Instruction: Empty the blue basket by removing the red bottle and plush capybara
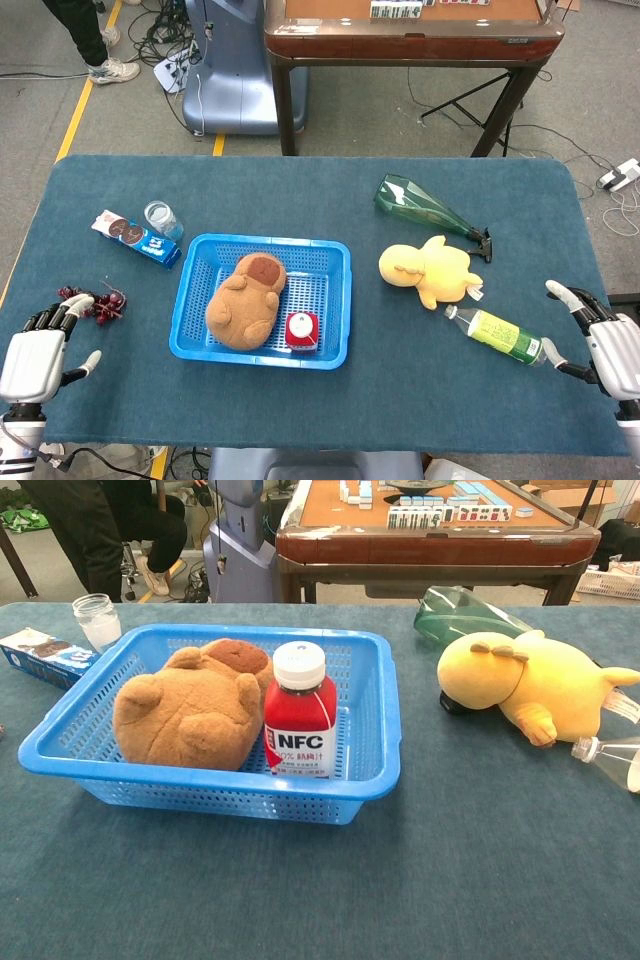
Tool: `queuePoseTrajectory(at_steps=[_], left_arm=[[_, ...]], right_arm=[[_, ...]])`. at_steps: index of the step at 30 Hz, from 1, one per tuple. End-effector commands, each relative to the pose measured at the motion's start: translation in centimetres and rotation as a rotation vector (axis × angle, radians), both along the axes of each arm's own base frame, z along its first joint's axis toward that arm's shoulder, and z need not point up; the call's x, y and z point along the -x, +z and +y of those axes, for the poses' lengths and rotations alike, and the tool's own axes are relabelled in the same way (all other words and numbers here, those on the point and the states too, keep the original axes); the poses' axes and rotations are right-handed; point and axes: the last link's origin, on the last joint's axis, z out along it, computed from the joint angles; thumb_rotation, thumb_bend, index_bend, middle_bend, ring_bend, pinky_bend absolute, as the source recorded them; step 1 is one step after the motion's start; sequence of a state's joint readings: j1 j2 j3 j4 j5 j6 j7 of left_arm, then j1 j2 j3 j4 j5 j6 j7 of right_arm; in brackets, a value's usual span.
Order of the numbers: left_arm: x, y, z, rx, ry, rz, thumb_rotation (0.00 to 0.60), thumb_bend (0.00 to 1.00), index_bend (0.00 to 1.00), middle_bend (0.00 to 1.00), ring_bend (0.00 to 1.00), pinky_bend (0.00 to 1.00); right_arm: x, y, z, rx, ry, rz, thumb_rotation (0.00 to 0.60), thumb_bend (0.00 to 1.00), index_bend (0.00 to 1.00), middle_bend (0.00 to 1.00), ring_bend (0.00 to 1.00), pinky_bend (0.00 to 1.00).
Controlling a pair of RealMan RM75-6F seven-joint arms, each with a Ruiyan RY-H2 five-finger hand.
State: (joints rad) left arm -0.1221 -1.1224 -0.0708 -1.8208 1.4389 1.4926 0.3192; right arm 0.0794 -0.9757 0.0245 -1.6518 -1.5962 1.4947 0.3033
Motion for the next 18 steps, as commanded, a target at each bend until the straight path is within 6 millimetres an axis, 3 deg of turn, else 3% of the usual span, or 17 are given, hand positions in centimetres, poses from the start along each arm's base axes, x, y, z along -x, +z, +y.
queuePoseTrajectory(at_steps=[1,9,18], left_arm=[[0.0,0.0,0.0,-0.008,-0.005,-0.006,0.600,0.24,0.24,0.21,0.20,0.23],[0.0,0.1,-0.1,-0.011,-0.005,-0.006,0.600,0.24,0.24,0.20,0.20,0.23],[-0.3,0.3,-0.2,-0.010,-0.018,-0.004,0.600,0.24,0.24,0.20,0.20,0.23]], right_arm=[[-0.1,0.0,0.0,-0.002,0.002,-0.001,0.600,0.34,0.12,0.24,0.15,0.28],[-1.0,-0.4,-0.3,-0.043,0.040,-0.016,0.600,0.33,0.12,0.24,0.15,0.28],[-6.2,-3.6,-3.1,-0.217,0.229,-0.026,0.600,0.22,0.12,0.24,0.15,0.28]])
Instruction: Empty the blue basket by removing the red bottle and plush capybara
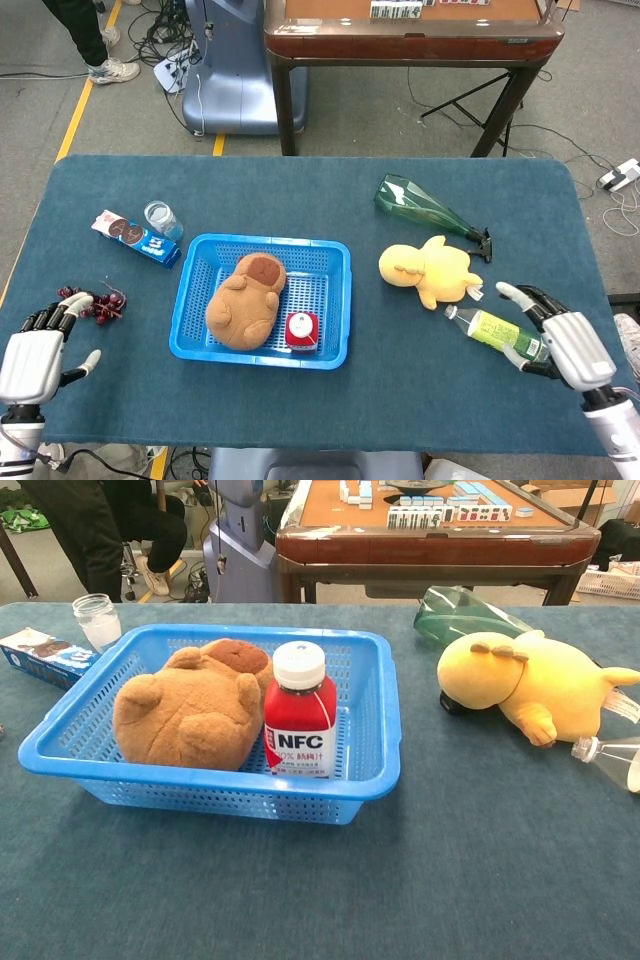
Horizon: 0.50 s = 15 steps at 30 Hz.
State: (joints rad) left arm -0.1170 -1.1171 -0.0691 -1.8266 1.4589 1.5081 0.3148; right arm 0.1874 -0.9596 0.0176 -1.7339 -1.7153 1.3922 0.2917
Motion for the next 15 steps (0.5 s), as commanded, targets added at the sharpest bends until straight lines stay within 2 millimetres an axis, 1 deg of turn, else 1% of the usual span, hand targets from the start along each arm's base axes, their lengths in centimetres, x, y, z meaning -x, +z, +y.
queuePoseTrajectory(at_steps=[1,7,11,15], left_arm=[[-0.1,0.1,-0.1,0.001,-0.002,0.001,0.600,0.24,0.24,0.20,0.20,0.23],[-0.2,0.3,-0.4,-0.002,-0.007,0.004,0.600,0.24,0.24,0.20,0.20,0.23],[-0.3,0.4,-0.6,-0.007,-0.009,0.004,0.600,0.24,0.24,0.20,0.20,0.23],[-0.3,0.5,-0.6,-0.007,-0.009,0.005,0.600,0.24,0.24,0.20,0.20,0.23]], right_arm=[[-2.9,-1.8,-1.2,-0.093,0.090,-0.008,0.600,0.20,0.12,0.24,0.15,0.28],[-7.6,-4.5,-3.3,-0.197,0.183,-0.061,0.600,0.09,0.10,0.23,0.15,0.28],[-9.9,-6.7,-4.8,-0.228,0.216,-0.068,0.600,0.05,0.06,0.20,0.15,0.28],[-11.6,-9.1,-6.2,-0.288,0.206,-0.074,0.600,0.04,0.06,0.19,0.15,0.28]])
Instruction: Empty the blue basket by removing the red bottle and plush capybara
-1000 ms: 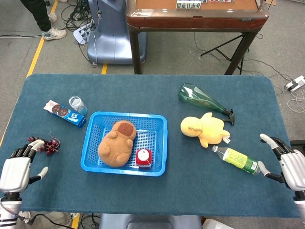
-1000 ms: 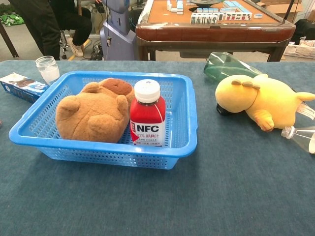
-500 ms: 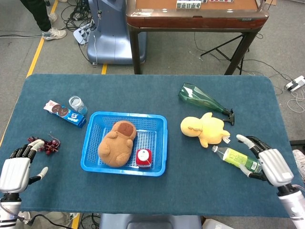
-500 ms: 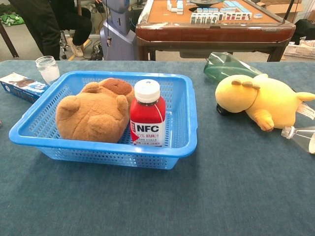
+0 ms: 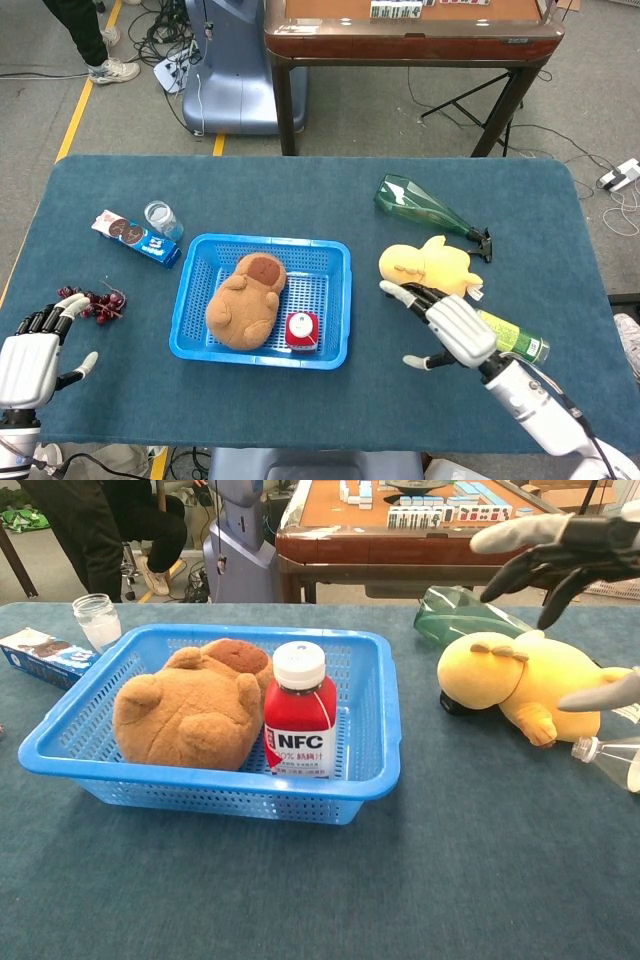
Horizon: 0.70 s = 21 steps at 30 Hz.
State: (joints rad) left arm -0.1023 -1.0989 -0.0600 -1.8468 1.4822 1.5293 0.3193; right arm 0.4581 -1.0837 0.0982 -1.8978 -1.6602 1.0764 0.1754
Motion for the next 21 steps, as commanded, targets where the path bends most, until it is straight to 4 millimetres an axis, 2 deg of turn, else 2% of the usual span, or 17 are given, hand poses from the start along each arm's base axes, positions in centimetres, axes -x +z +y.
queuePoseTrajectory(at_steps=[1,16,21], left_arm=[[0.0,0.0,-0.1,0.001,-0.001,0.001,0.600,0.24,0.24,0.20,0.20,0.23],[0.1,0.6,-0.3,-0.016,-0.002,0.002,0.600,0.24,0.24,0.20,0.20,0.23],[0.3,0.7,-0.4,-0.020,0.003,0.000,0.600,0.24,0.24,0.20,0.20,0.23]], right_arm=[[-2.2,-2.5,-1.4,-0.063,0.001,-0.007,0.600,0.04,0.06,0.19,0.15,0.28],[-7.7,-9.8,-4.4,-0.153,0.060,0.010,0.600,0.05,0.06,0.19,0.15,0.28],[-8.8,-11.5,-4.8,-0.163,0.063,0.012,0.600,0.08,0.10,0.23,0.17,0.29]])
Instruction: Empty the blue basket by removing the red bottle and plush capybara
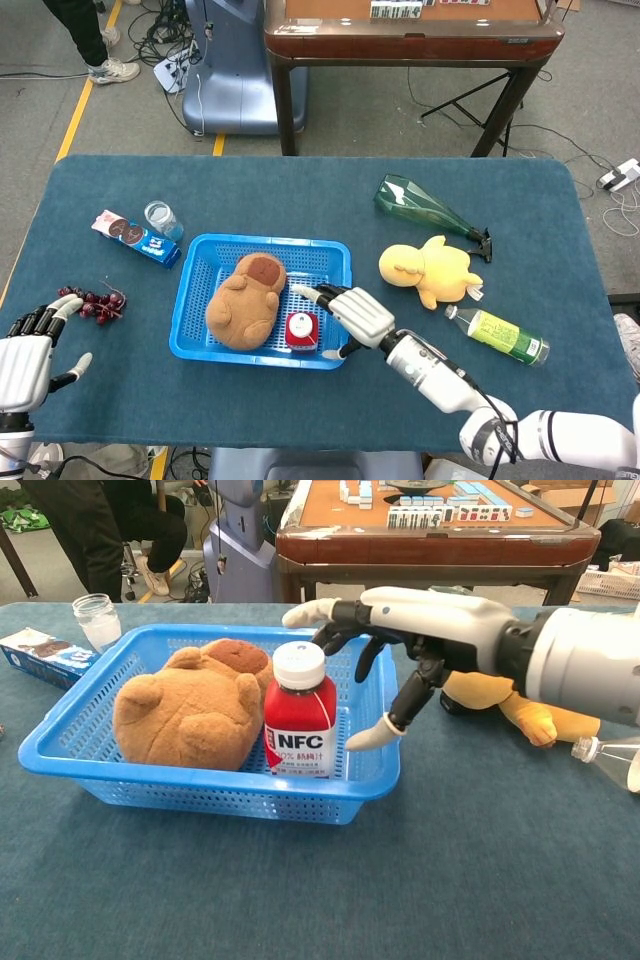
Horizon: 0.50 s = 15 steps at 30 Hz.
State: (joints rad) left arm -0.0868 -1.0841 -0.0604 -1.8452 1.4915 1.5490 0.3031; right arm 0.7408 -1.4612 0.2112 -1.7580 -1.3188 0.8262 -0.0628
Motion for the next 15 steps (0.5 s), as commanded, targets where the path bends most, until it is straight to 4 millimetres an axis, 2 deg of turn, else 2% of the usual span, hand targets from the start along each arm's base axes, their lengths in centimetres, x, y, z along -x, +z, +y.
queuePoseTrajectory(at_steps=[1,5,10,12,15], left_arm=[[0.1,0.1,0.0,-0.003,0.002,-0.001,0.600,0.24,0.24,0.20,0.20,0.23],[0.2,0.2,-0.1,-0.006,0.003,-0.002,0.600,0.24,0.24,0.20,0.20,0.23],[0.4,0.3,0.0,-0.007,0.002,-0.006,0.600,0.24,0.24,0.20,0.20,0.23],[0.4,0.3,0.0,-0.007,0.003,-0.006,0.600,0.24,0.24,0.20,0.20,0.23],[0.5,0.3,0.1,-0.006,0.005,-0.005,0.600,0.24,0.24,0.20,0.20,0.23]], right_arm=[[-0.7,-1.0,-0.3,-0.003,0.003,0.005,0.600,0.10,0.12,0.24,0.18,0.30],[-1.0,-1.5,-0.3,0.007,0.001,-0.004,0.600,0.21,0.25,0.31,0.24,0.38],[-1.6,-2.1,-0.6,0.015,-0.027,-0.051,0.600,0.43,0.40,0.42,0.34,0.50],[-1.8,-1.9,-0.9,0.032,-0.035,-0.083,0.600,0.49,0.44,0.45,0.38,0.55],[-2.1,-0.8,-1.4,0.058,-0.058,-0.157,0.600,0.53,0.49,0.47,0.42,0.61]])
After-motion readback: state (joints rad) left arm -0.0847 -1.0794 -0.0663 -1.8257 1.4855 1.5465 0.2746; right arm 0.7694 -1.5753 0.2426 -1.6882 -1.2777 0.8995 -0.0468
